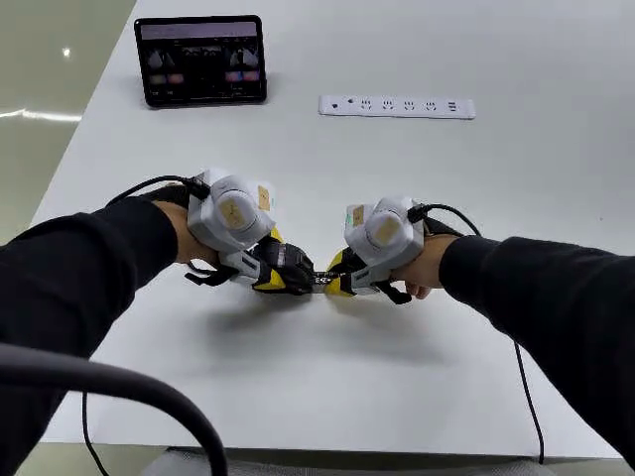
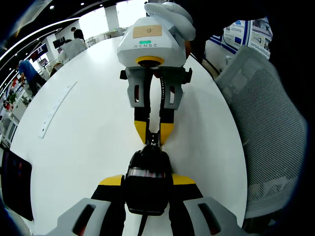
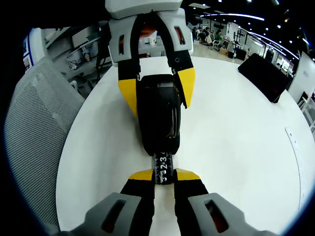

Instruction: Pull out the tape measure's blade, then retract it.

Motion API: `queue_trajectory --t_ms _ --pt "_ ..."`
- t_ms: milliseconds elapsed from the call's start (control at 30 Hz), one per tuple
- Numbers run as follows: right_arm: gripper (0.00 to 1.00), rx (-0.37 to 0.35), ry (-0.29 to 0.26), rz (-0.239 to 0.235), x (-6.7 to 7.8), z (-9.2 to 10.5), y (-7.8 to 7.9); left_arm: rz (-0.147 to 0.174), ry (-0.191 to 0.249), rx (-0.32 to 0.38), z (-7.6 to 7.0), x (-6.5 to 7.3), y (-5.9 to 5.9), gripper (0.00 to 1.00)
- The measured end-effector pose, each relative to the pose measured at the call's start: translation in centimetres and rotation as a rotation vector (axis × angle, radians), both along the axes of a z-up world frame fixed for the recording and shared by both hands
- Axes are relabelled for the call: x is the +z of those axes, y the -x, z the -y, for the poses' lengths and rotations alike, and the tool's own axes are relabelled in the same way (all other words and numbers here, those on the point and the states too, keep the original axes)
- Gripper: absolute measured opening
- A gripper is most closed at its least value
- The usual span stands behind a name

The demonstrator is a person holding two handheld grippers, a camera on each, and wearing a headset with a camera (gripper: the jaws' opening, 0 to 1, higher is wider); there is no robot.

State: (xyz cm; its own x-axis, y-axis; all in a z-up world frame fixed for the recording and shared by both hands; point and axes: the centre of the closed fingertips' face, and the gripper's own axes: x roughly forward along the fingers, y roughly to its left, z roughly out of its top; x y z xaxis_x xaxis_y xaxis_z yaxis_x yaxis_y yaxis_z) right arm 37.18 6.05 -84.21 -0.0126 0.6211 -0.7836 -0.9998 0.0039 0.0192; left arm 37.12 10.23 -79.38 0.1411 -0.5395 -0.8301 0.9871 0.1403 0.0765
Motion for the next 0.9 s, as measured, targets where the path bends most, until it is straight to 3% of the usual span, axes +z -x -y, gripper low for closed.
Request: queue_trajectory --t_ms 900 --pt "0.09 -0.024 0.015 0.003 0.1 2.1 -0.1 -0.001 0.002 0.010 0.0 -0.1 -0.2 0.30"
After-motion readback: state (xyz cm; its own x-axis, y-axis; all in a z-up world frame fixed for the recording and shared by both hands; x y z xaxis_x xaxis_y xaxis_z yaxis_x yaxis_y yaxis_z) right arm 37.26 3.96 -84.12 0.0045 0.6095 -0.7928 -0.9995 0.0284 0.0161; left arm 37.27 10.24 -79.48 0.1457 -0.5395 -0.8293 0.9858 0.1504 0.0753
